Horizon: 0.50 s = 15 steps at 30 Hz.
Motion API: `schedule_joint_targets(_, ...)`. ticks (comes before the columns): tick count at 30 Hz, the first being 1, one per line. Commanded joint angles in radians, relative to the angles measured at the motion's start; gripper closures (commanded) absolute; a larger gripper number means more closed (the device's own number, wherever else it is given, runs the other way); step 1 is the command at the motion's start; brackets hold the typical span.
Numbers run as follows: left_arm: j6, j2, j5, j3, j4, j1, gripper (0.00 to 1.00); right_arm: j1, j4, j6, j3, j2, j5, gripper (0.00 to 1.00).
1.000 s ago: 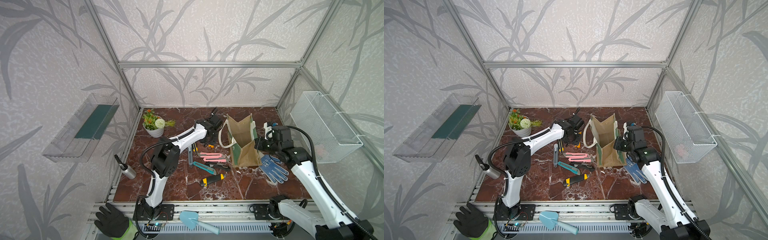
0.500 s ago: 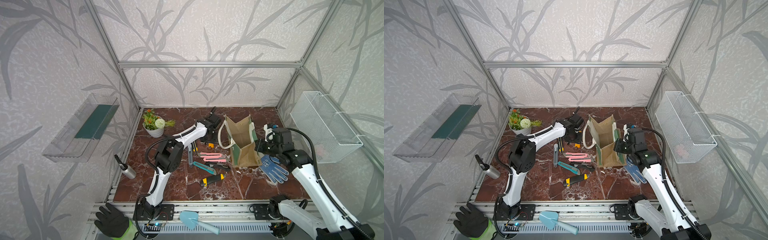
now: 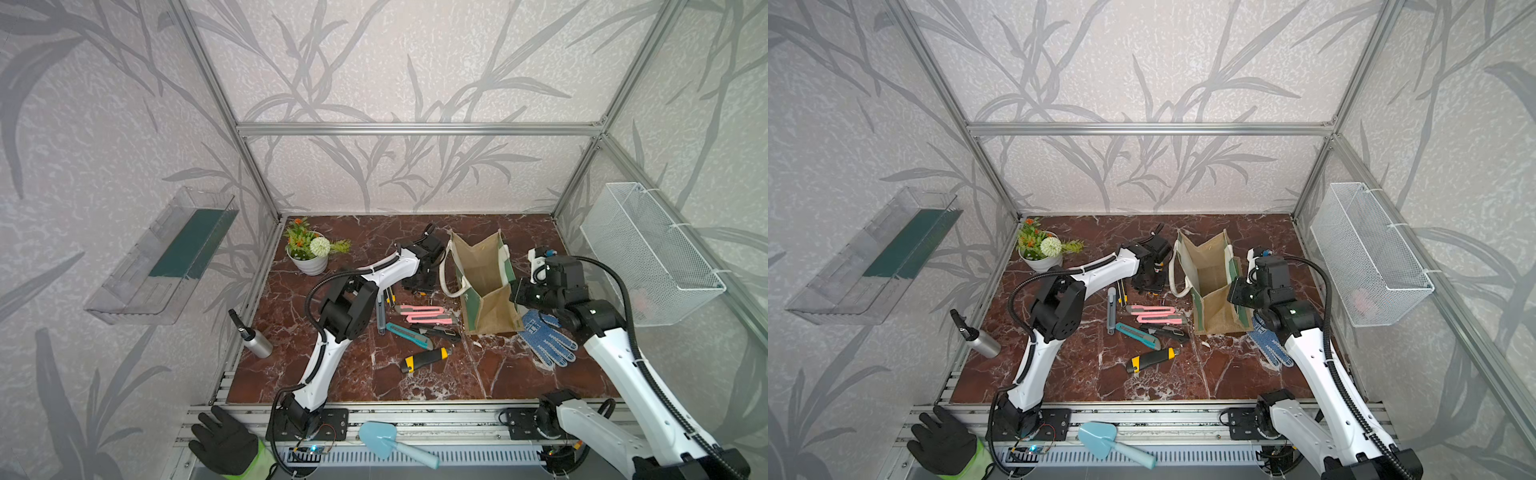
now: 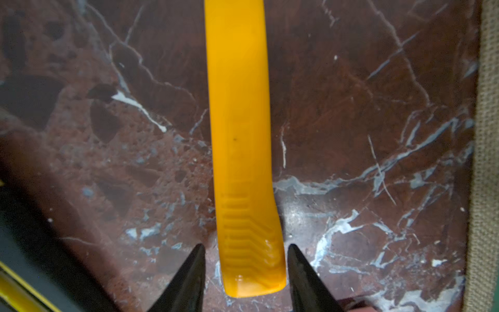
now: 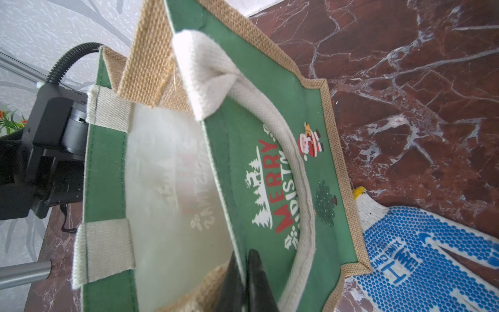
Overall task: Place the art knife into the pouch
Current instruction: Pick up the utility knife at the center of the board.
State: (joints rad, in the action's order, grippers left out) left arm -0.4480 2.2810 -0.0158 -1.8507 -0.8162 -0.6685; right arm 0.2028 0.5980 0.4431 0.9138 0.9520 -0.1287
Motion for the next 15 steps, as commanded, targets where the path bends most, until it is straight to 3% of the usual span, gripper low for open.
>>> schedule_joint_targets(1,-0.009,0.028,0.025,-0.024,-0.028,-0.006,0.55,-0.003,0.043,0.004,-0.015,-0.012,0.014,1.0)
schedule_joint_targets(7,-0.012,0.04,0.031,-0.009,-0.024,-0.007,0.58,-0.003,0.049,0.005,-0.013,-0.014,0.016,1.0)
schedule_joint_targets(15,0.005,0.018,0.061,0.014,-0.014,-0.006,0.7,-0.003,0.053,0.013,-0.013,-0.017,0.018,1.0)
